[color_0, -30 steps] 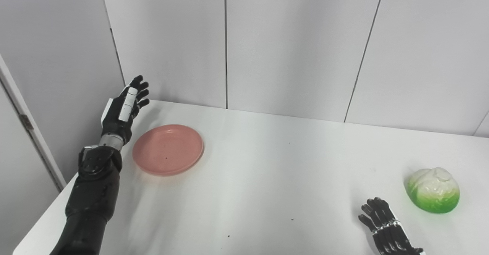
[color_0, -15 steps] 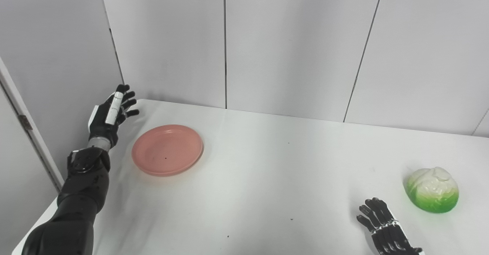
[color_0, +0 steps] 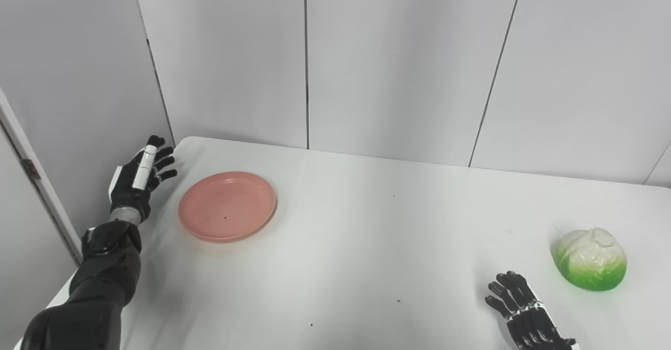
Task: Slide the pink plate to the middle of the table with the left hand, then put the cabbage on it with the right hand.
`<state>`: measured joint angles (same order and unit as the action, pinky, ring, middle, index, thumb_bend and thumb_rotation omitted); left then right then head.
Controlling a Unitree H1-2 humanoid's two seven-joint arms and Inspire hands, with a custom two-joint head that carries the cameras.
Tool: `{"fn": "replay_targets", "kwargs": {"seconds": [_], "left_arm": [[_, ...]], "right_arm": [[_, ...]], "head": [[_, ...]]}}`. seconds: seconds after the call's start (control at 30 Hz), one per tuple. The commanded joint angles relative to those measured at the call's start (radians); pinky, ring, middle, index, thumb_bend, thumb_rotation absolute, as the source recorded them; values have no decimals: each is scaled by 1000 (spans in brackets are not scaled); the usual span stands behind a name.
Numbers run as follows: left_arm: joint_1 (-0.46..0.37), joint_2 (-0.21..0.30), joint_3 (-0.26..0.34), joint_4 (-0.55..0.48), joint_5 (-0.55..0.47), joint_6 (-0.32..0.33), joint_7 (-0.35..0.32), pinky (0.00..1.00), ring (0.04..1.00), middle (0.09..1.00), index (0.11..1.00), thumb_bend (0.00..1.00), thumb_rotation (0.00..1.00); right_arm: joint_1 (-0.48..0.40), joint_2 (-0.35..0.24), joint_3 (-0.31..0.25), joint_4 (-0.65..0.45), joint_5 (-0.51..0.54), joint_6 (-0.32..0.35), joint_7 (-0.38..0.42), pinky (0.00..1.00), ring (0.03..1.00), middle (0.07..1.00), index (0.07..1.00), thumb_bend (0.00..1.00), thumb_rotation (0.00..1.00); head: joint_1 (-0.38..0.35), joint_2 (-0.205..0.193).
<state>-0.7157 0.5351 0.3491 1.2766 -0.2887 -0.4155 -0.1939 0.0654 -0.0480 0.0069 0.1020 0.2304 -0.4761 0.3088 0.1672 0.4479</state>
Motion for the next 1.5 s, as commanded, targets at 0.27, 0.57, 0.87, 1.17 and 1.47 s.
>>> {"fn": "replay_targets", "kwargs": {"seconds": [0.27,0.57,0.87,1.17,1.47], "left_arm": [[-60,-27,-8,-6,-11,-49,-46,740,842,822,818,960,772],[-51,-61,-48,31,12,-42,-62,718,849,820,808,941,765],[-38,-90,-91,50,35,-42,-68,744,856,830,848,945,792],[-20,-119,-94,24,-6,-39,-138,761,882,863,854,914,802],[-16,-181,-91,-24,-18,-50,-131,716,841,827,834,941,800]], "right_arm": [[34,-31,-3,127,-17,123,-26,833,857,878,872,930,925],[39,-22,4,113,-27,123,-39,818,843,865,864,932,925],[44,-17,9,94,-26,136,-43,825,846,865,864,932,920],[43,-12,14,92,-28,143,-46,835,848,869,866,929,922],[47,-3,19,79,-31,154,-54,828,841,865,863,925,923]], "head": [[-12,12],[-24,20],[-30,25],[-36,27],[-50,34]]}}
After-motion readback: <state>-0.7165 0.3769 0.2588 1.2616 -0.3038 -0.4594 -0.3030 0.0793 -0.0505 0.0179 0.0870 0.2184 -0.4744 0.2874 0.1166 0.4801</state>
